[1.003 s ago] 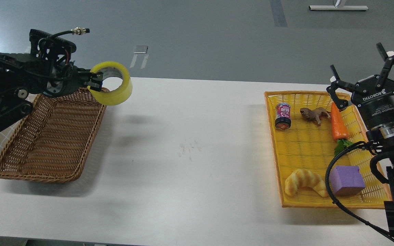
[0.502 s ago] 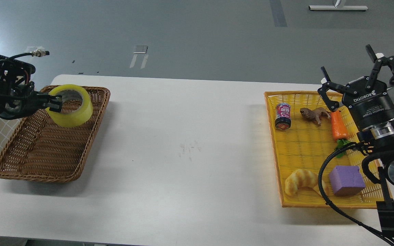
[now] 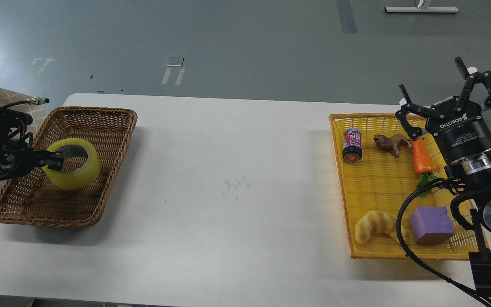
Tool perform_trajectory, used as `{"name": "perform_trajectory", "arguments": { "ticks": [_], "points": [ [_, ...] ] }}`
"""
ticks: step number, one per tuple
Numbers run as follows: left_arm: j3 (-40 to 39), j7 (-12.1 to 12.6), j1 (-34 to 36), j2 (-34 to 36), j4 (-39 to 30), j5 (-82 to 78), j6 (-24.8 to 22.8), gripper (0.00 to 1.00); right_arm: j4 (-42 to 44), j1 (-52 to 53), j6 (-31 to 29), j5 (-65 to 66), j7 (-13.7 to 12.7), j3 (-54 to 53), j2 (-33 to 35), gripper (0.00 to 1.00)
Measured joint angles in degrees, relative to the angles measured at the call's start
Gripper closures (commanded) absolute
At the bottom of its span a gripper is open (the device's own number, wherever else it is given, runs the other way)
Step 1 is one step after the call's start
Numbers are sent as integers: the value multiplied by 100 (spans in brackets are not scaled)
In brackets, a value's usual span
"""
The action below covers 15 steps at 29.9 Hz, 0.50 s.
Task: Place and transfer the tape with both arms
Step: 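Carry the tape roll over the wicker basket with the left gripper, then lower the tape roll into the basket and open the left gripper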
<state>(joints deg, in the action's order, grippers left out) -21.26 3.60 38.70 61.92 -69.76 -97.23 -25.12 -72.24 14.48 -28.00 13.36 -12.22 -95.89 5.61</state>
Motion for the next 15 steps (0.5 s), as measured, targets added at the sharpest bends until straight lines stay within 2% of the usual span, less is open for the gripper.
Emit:
{"name": "perform_trajectory", "arguments": {
  "ticks": [7, 15],
  "points": [
    [0, -107, -184, -54, 207, 36, 189, 100, -6, -22, 0, 0, 0, 1, 0, 0],
    [-6, -119, -424, -74, 259, 346, 405, 100, -9, -33, 0, 0, 0, 10, -23, 0]
  ]
}}
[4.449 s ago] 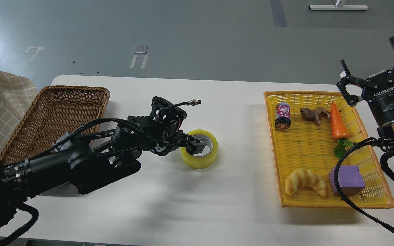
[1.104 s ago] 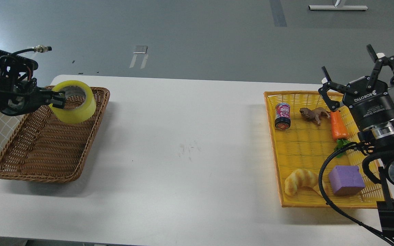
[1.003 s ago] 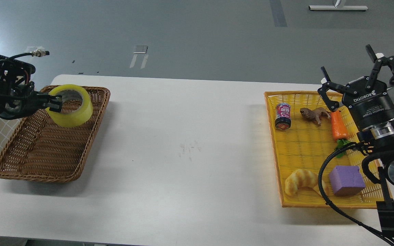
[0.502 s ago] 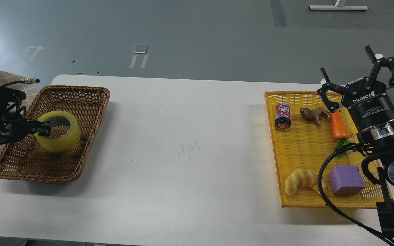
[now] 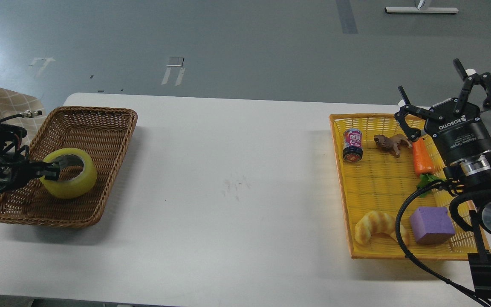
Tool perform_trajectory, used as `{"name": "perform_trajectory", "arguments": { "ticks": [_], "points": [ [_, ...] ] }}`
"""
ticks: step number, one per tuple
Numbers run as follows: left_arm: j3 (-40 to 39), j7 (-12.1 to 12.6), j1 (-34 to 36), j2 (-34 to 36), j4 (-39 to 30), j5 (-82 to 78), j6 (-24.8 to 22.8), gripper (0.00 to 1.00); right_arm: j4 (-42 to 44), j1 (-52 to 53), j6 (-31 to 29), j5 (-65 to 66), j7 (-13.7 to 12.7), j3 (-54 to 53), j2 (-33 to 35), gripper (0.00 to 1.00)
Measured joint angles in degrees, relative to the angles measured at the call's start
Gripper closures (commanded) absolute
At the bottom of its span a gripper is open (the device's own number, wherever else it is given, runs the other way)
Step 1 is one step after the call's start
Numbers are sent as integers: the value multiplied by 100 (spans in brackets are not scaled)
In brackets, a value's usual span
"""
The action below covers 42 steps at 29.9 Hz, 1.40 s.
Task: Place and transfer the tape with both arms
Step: 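Lower the tape roll into the basket and open the left gripper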
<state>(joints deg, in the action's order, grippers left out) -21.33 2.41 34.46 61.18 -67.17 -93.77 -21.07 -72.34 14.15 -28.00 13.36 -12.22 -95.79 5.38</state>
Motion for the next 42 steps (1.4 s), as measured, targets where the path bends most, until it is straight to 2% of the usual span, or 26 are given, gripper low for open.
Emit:
{"name": "perform_trajectory", "arguments": {
  "ticks": [13, 14, 16, 17, 20, 21, 23, 28, 36, 40, 42],
  "points": [
    [5, -19, -87, -122, 240, 195, 154, 98, 0, -11, 0, 0, 0, 0, -2, 0],
    [6, -19, -92, -123, 240, 224, 170, 95, 0, -12, 0, 0, 0, 0, -2, 0],
    [6, -20, -96, -123, 240, 305, 191, 81, 0, -12, 0, 0, 0, 0, -2, 0],
    [6, -21, -97, -123, 240, 357, 195, 80, 0, -12, 0, 0, 0, 0, -2, 0],
    [6, -22, -97, -123, 241, 450, 211, 58, 0, -11, 0, 0, 0, 0, -2, 0],
    [6, -22, -97, -124, 242, 463, 223, 45, 0, -11, 0, 0, 0, 0, -2, 0],
    [6, -22, -97, -124, 242, 471, 261, 32, 0, -11, 0, 0, 0, 0, -2, 0],
    [6, -22, -121, -123, 245, 473, 411, 24, 0, -10, 0, 0, 0, -1, -2, 0],
    [-92, -24, -92, -25, 215, 725, 530, 21, 0, -9, 0, 0, 0, -6, -2, 0],
    [-104, -211, 262, 110, 147, 1204, 510, 20, 0, -1, 0, 0, 17, -12, -2, 0],
    [-115, -337, 535, 198, 138, 1399, 473, 16, 0, 0, 0, 0, 33, -16, -1, 0]
  ]
}}
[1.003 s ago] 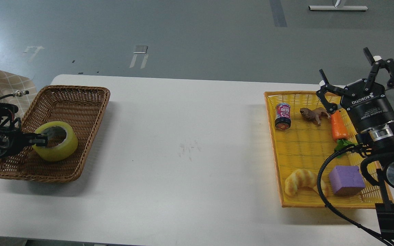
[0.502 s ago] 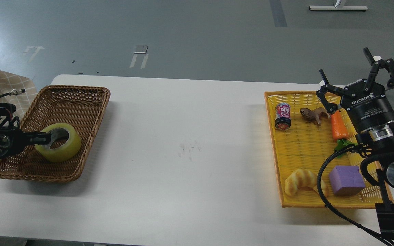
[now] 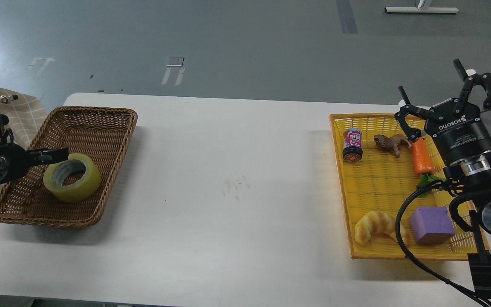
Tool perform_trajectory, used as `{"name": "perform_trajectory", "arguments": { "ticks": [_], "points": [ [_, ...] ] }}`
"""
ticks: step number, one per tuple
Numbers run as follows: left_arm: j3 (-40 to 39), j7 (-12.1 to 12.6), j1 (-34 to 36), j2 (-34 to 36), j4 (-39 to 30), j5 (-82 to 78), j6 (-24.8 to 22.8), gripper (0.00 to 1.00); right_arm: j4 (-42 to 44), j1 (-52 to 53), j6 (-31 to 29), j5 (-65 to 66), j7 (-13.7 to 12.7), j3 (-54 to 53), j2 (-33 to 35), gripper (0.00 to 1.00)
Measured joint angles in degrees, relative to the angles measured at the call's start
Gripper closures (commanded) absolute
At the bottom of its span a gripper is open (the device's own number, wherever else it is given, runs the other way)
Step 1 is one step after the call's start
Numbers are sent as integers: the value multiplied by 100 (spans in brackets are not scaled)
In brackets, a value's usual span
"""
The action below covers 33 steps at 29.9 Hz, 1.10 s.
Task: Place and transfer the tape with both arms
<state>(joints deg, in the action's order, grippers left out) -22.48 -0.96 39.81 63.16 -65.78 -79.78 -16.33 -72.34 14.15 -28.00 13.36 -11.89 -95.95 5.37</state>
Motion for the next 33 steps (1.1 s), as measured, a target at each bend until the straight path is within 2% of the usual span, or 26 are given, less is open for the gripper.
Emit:
{"name": "perform_trajectory", "arguments": {
  "ticks": [4, 6, 9, 13, 24, 33],
  "points": [
    [-50, -265, 604, 45, -6, 747, -40, 13, 0, 0, 0, 0, 18, -3, 7, 0],
    [-113, -321, 899, 46, -7, 1251, -42, 12, 0, 0, 0, 0, 19, -3, 7, 0],
    [-184, -356, 1256, -3, -7, 2195, -45, 4, 0, -3, 0, 0, 20, -3, 8, 0],
    [-437, -455, 1445, -243, 37, 3567, -42, 2, -13, 14, 0, 0, 20, -3, 8, 0],
    [-1646, -538, 1396, -1501, 58, 5982, -153, 2, -33, 147, 0, 23, 46, -111, 33, 0],
    [-2786, -634, 753, -2716, 56, 6732, -368, 2, 142, 767, 0, 104, -4, -67, 175, 0]
  ]
}}
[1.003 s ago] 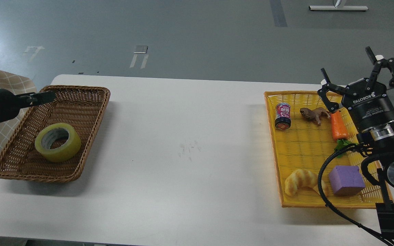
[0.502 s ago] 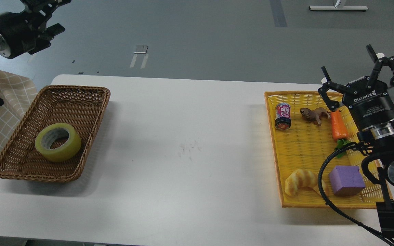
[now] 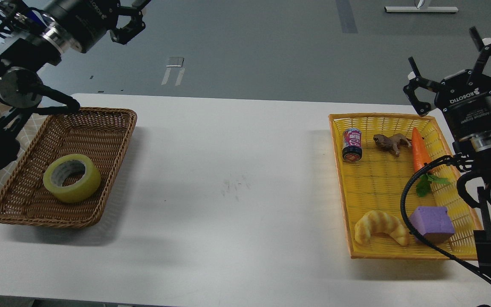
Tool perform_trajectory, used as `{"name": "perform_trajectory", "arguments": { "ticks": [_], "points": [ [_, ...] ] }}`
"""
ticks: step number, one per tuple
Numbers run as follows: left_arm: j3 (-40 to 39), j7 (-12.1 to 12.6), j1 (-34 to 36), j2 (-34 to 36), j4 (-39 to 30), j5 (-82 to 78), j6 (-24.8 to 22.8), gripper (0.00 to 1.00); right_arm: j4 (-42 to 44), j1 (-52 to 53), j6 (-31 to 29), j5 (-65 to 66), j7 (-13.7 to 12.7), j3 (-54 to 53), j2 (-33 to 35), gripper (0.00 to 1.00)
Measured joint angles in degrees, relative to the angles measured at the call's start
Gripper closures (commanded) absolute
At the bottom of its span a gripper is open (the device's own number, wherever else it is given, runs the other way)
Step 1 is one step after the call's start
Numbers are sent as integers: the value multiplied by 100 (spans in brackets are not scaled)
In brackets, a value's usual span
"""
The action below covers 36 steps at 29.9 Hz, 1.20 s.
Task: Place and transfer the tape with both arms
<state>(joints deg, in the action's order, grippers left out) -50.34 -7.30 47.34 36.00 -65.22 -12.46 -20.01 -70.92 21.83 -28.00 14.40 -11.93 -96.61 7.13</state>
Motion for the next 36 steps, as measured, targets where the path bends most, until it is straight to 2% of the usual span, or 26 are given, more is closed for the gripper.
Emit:
{"name": "perform_trajectory", "arguments": {
  "ticks": [9, 15, 22, 36],
  "points": [
    [-1155, -90, -841, -1066, -55, -3, -310, 2, 991, 1200, 0, 69, -21, 641, 272, 0],
    [-1385, -90, -1013, -1390, -79, -11, -388, 2, 1487, 1728, 0, 224, -14, 1094, 194, 0],
    [-1415, -87, -1114, -1618, -74, -11, -671, 2, 1614, 1829, 0, 233, -2, 1408, 166, 0],
    [-1638, -96, -1545, -2325, -69, 7, -799, 2, 1499, 1523, 0, 230, 37, 1436, -228, 0]
  ]
}}
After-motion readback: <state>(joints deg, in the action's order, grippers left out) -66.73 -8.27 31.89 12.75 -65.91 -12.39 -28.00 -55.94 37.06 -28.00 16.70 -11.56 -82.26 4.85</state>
